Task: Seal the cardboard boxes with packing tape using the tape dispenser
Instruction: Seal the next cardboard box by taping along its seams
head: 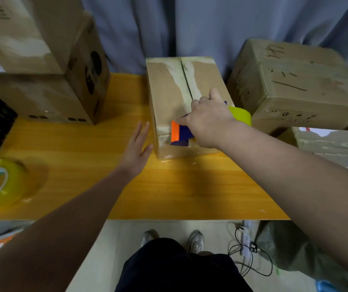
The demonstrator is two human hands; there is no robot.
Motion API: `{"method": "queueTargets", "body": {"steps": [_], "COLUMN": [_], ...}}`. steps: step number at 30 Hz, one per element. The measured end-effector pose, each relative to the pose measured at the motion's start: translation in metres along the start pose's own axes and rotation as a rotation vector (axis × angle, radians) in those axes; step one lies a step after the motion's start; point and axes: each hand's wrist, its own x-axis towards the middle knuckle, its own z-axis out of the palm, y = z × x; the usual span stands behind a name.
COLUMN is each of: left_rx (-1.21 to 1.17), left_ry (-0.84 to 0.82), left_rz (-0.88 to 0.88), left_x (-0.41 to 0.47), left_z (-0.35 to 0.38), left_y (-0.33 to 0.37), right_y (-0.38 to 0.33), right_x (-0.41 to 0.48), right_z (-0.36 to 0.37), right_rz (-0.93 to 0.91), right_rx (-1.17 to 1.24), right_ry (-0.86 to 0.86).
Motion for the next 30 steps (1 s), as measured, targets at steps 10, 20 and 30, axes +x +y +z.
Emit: {"method": "queueTargets", "body": {"steps": [10,20,30], "left_rx": [0.463,0.836,0.784], "left_ry": [0.041,-0.005,0.03], "left_rz": [0.417,0.341,0.438], "left_x": [0.04,0.044,0.05], "left_z": [-0.005,-0.002,-0.026], "left_y": [-0.005,0.003,-0.003], "right_y": [0.002,0.005,0.006], "right_x": [0.001,0.003,0.012], "right_z": [-0.001,-0.006,-0.01], "right_rz": [0.005,-0.017,-0.003], "right_rx": [0.07,0.095,0.095], "right_ry": [-0.028,-0.041,-0.063]}}
